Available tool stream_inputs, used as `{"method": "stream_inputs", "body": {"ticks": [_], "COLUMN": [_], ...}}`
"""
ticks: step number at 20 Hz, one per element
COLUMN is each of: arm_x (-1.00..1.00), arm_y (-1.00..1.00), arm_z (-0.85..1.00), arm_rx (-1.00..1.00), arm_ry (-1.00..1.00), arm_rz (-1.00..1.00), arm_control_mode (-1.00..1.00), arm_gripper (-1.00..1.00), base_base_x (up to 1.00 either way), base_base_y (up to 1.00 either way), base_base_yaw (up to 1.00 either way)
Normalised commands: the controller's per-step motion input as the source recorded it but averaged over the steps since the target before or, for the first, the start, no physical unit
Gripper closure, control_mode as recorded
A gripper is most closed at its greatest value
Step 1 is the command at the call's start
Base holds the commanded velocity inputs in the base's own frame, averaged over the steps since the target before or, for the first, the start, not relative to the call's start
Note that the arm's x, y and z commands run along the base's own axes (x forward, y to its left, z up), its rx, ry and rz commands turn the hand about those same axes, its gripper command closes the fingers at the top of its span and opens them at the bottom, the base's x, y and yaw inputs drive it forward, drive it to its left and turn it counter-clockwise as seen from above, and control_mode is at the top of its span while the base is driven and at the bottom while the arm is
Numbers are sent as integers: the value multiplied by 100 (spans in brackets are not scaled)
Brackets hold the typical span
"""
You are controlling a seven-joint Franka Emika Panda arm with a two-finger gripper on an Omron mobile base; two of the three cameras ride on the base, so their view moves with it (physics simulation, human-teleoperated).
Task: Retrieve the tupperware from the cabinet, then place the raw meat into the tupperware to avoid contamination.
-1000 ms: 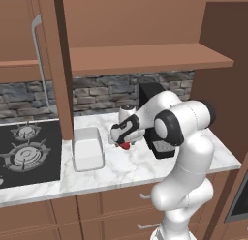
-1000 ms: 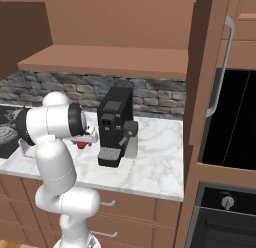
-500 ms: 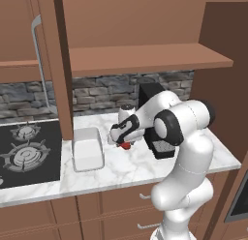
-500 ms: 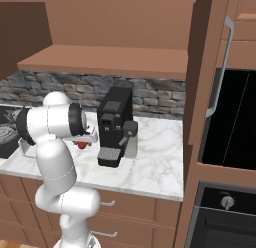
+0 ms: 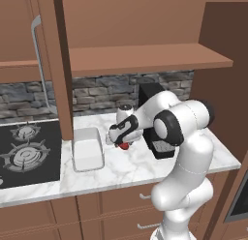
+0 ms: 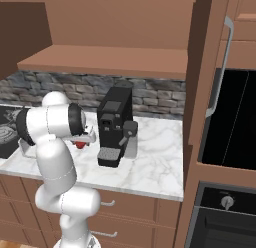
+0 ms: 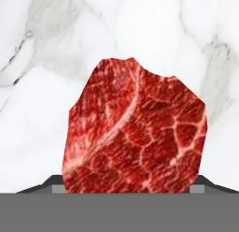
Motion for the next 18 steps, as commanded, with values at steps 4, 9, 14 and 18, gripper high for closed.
{"method": "stream_inputs", "body": {"ticks": [4, 9, 14, 18], "arm_x": [-11, -18, -21, -26], "arm_y": [6, 2, -3, 0], "arm_z": [51, 67, 48, 40], "arm_rx": [0, 0, 0, 0], "arm_ry": [2, 2, 0, 0], "arm_rz": [-8, -7, -6, -6], "arm_control_mode": [-100, -100, -100, -100], "arm_gripper": [100, 100, 100, 100], "base_base_x": [0, 0, 0, 0], "base_base_y": [0, 0, 0, 0], "base_base_yaw": [0, 0, 0, 0]}}
